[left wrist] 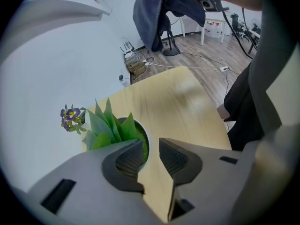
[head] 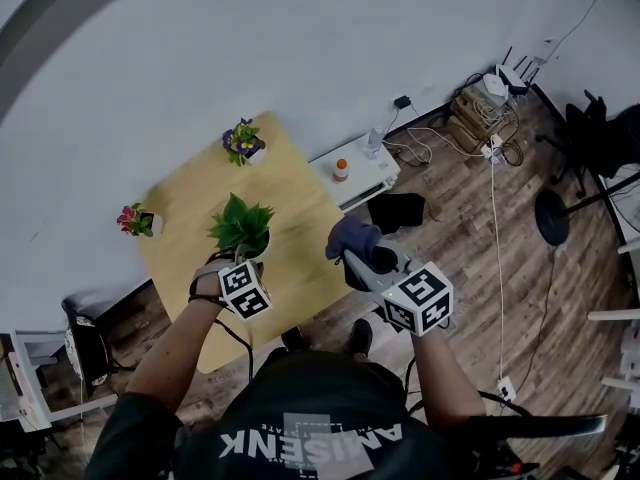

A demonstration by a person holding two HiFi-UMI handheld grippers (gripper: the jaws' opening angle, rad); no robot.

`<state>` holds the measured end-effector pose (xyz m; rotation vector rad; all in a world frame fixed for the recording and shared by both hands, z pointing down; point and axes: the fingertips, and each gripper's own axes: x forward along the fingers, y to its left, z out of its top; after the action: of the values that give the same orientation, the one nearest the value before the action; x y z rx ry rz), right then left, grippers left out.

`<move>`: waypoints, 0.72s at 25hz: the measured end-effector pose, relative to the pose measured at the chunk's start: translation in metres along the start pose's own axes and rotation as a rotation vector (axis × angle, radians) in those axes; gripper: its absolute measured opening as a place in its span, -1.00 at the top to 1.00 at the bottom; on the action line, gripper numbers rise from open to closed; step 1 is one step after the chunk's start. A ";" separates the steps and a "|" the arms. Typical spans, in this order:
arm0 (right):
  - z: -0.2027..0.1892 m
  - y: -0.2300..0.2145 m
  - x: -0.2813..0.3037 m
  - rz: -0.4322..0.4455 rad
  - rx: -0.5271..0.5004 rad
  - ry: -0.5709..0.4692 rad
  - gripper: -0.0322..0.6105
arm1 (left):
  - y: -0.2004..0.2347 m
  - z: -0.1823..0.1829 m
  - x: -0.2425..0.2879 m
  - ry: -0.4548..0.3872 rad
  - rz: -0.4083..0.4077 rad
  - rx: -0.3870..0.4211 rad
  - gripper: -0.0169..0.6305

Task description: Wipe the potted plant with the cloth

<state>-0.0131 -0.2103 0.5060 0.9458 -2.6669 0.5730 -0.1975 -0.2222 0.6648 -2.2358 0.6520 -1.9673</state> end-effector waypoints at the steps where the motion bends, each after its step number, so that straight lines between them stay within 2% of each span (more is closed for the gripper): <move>1: 0.001 0.000 -0.001 0.004 -0.002 -0.003 0.74 | 0.001 0.000 -0.004 -0.007 0.007 -0.024 0.60; 6: 0.012 0.004 -0.007 0.043 -0.027 -0.028 0.74 | 0.005 0.016 -0.039 -0.121 0.030 -0.208 0.57; 10: 0.031 0.007 -0.007 0.098 -0.064 -0.059 0.74 | 0.028 0.020 -0.080 -0.245 0.160 -0.400 0.57; 14: 0.049 0.009 -0.022 0.140 -0.124 -0.081 0.74 | 0.028 0.031 -0.125 -0.374 0.221 -0.574 0.57; 18: 0.064 0.019 -0.038 0.206 -0.171 -0.108 0.74 | 0.026 0.042 -0.175 -0.534 0.305 -0.784 0.61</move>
<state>-0.0030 -0.2043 0.4298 0.6790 -2.8755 0.3358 -0.1768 -0.1889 0.4868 -2.6427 1.7465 -0.9697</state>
